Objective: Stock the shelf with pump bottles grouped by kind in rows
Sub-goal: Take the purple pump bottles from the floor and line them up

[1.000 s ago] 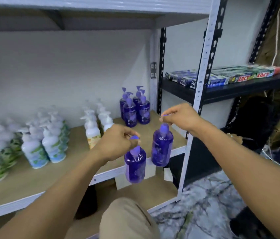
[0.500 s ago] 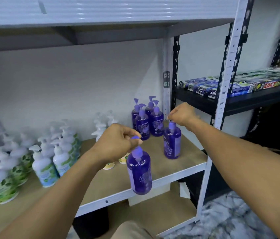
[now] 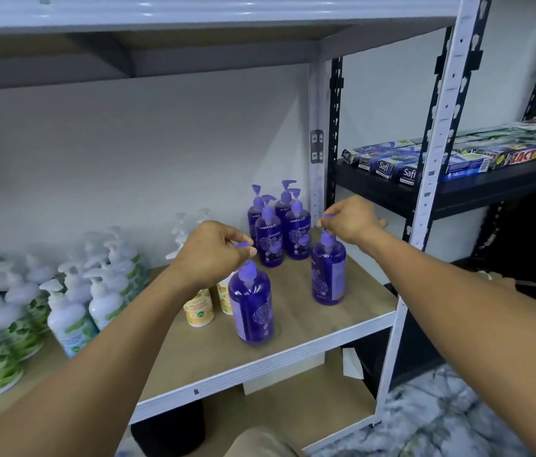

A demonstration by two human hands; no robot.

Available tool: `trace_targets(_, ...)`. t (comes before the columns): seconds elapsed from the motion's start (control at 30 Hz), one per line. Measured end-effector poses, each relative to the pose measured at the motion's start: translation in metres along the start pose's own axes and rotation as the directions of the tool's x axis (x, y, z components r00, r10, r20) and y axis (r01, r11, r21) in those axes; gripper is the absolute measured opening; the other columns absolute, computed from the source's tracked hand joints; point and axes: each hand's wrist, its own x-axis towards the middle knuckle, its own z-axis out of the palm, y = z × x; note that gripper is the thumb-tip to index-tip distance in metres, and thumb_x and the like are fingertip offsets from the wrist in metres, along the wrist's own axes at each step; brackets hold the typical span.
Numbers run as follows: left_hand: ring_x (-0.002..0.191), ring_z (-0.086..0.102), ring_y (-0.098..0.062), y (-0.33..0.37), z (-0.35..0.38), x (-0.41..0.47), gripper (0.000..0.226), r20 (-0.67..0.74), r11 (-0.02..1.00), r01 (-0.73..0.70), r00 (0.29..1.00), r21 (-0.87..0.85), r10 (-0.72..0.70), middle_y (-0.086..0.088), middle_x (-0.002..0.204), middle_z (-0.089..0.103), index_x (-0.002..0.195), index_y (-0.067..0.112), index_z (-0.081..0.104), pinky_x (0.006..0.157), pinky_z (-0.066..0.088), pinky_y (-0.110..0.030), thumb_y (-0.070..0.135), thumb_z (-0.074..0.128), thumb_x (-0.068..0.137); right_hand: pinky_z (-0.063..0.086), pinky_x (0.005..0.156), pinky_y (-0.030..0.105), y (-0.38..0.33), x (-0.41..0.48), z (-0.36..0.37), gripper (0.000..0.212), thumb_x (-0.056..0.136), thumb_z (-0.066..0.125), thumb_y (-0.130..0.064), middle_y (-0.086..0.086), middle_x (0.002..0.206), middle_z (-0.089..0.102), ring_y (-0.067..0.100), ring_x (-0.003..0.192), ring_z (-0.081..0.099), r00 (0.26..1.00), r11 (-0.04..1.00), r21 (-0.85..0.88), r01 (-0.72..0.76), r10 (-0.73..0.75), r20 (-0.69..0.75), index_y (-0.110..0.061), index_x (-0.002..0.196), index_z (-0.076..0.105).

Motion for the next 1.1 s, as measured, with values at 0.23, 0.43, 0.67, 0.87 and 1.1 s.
trace_targets(0.23,0.084,0.068,-0.017,-0.019,0.008,0.008,0.017,-0.094,1.000,0.006,0.996,0.028,-0.004,-0.007,0.090,0.073,0.107,0.018,0.072,0.068,0.049,-0.023,0.026,0.071,0.092,0.037,0.103,0.049,0.012,-0.010,0.008,0.013,0.084,0.079,-0.036,-0.005,0.089,0.071,0.022,0.101,0.061,0.999,0.997,0.075,0.032,-0.030,-0.024,-0.030,0.093,0.071)
trace_targets(0.43,0.080,0.068,-0.017,-0.034,0.011,0.004,0.031,-0.101,0.998,-0.052,0.993,0.031,0.054,-0.001,0.083,0.069,0.121,0.023,0.067,0.073,0.054,-0.029,0.027,0.072,0.091,0.056,0.088,0.044,0.036,-0.027,0.026,0.050,0.082,0.083,-0.029,0.004,0.078,0.073,0.021,0.084,0.069,0.998,0.962,0.267,0.063,-0.054,-0.041,-0.021,0.128,0.065)
trace_targets(0.67,0.073,0.060,-0.008,-0.089,0.024,-0.049,0.026,-0.309,0.984,-0.130,0.937,0.122,0.162,0.006,0.080,0.061,0.112,0.028,0.065,0.069,0.052,-0.031,0.025,0.073,0.088,0.051,0.090,0.032,0.070,-0.052,0.054,0.065,0.080,0.083,-0.037,0.004,0.119,0.054,0.019,0.100,0.061,0.982,0.952,0.295,0.076,-0.020,-0.190,-0.020,0.137,0.056)
trace_targets(0.87,0.107,0.055,-0.024,-0.169,0.047,-0.072,0.053,-0.274,0.947,0.140,0.960,0.289,-0.058,-0.001,0.109,0.049,0.125,0.018,0.055,0.087,0.047,-0.039,0.047,0.072,0.084,0.053,0.099,0.044,0.095,-0.066,0.087,0.080,0.070,0.090,-0.032,0.002,0.127,0.056,0.022,0.113,0.059,0.986,0.934,0.345,0.090,-0.035,-0.163,-0.025,0.138,0.048)
trace_targets(1.1,0.139,0.032,-0.031,-0.207,0.054,-0.051,0.088,-0.136,0.842,0.228,0.973,0.489,-0.184,-0.010,0.150,0.038,0.147,0.022,0.038,0.115,0.027,-0.046,0.080,0.047,0.081,0.049,0.105,0.047,0.113,-0.060,0.110,0.098,0.064,0.094,-0.033,-0.005,0.138,0.054,0.019,0.126,0.053,0.985,0.919,0.369,0.140,-0.093,-0.143,-0.033,0.143,0.036)
